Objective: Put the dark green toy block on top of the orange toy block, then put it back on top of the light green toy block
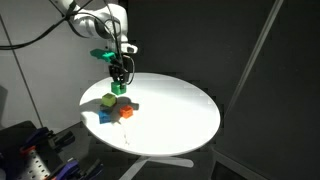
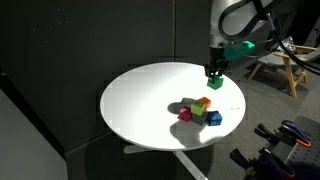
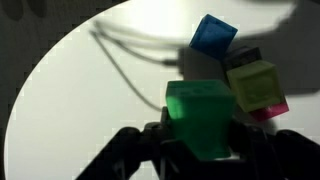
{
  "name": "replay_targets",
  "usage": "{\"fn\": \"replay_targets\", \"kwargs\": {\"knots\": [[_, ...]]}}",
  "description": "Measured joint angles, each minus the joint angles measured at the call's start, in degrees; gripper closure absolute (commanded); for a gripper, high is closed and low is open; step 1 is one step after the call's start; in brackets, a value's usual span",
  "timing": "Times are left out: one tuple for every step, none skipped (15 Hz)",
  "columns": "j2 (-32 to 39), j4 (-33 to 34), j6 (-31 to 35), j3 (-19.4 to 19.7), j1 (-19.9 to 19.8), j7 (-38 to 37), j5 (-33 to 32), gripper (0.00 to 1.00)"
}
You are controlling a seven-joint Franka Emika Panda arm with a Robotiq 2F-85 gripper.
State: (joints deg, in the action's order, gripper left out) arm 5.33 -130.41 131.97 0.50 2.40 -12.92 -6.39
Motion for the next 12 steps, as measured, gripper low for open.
{"fn": "replay_targets", "kwargs": {"knots": [[0.31,0.04,0.2,0.17,-0.2,-0.29,0.0,0.74],[0.7,0.09,0.54,0.31,-0.35,-0.43,0.0,0.74],[1.19,0.19,0.89,0.39,-0.45,-0.44,0.0,0.74],[1.75,0.35,1.2,0.43,-0.48,-0.44,0.0,0.74],[2.44,0.6,1.49,0.44,-0.48,-0.44,0.0,0.74],[3.15,0.92,1.74,0.44,-0.48,-0.44,0.0,0.74],[3.99,1.38,1.96,0.44,-0.48,-0.42,0.0,0.74],[4.84,1.84,2.26,0.44,-0.46,-0.38,0.0,0.74],[5.68,2.29,2.62,0.44,-0.45,-0.37,0.0,0.74],[6.48,2.79,3.02,0.44,-0.41,-0.35,0.0,0.74],[7.21,3.2,3.42,0.44,-0.37,-0.31,0.0,0.74],[7.89,3.59,3.89,0.44,-0.35,-0.23,0.0,0.74]]}}
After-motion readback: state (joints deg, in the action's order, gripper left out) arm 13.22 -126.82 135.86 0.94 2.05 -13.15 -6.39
